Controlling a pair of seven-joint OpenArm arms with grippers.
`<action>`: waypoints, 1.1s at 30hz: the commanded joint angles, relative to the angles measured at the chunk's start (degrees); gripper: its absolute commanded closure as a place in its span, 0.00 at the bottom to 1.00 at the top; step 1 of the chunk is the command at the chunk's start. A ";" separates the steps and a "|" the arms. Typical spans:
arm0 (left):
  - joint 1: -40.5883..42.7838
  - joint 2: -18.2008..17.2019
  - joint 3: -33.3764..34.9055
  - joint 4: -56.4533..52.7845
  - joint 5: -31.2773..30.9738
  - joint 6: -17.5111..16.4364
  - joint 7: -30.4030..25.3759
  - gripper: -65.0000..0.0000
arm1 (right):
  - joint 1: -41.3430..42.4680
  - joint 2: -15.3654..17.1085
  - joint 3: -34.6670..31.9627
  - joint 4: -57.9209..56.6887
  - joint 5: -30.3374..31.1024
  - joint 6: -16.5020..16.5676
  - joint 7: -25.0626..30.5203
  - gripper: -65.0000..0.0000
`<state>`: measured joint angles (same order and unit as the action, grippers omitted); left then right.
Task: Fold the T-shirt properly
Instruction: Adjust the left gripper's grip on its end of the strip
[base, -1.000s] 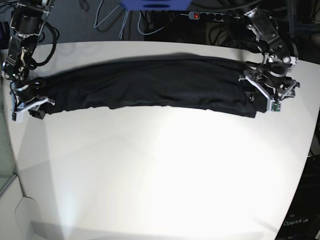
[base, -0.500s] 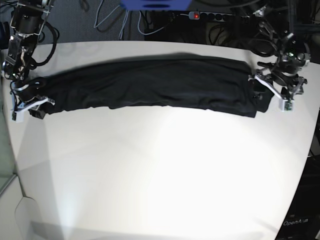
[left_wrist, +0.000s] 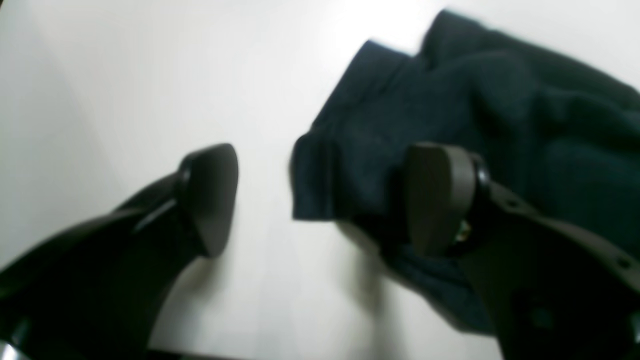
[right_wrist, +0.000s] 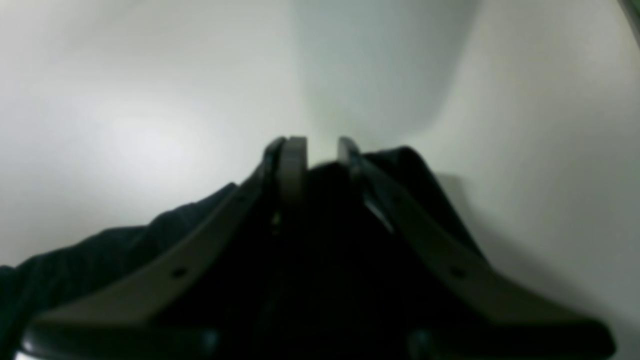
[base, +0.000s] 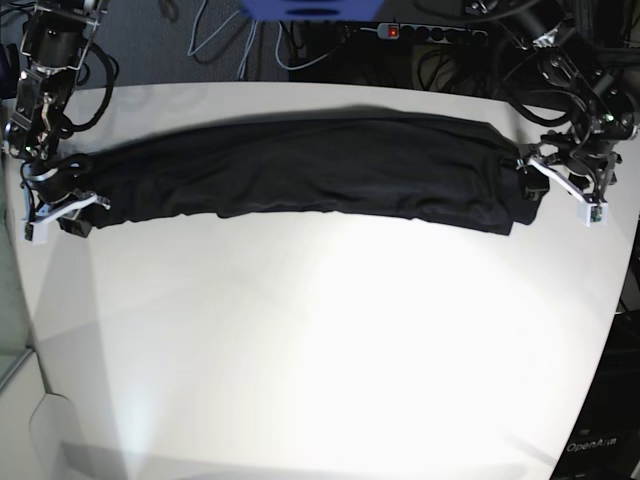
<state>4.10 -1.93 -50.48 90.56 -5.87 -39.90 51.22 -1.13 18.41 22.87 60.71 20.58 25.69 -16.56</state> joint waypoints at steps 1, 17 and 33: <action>-0.45 -0.92 -0.03 1.26 -1.12 -0.10 -0.28 0.23 | -1.38 -0.35 -0.68 -1.06 -3.57 0.20 -9.07 0.86; -2.30 -0.92 3.84 0.56 -1.03 -0.10 4.38 0.23 | -1.29 -0.44 -2.96 -1.06 -3.57 0.20 -9.07 0.86; -3.79 -0.92 5.86 -6.30 -0.59 -0.10 3.77 0.23 | -1.29 -0.35 -2.96 -1.06 -3.57 0.20 -9.07 0.86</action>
<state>1.10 -2.44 -44.69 83.83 -6.61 -40.12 54.37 -1.10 18.87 20.91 60.75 20.58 25.67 -16.16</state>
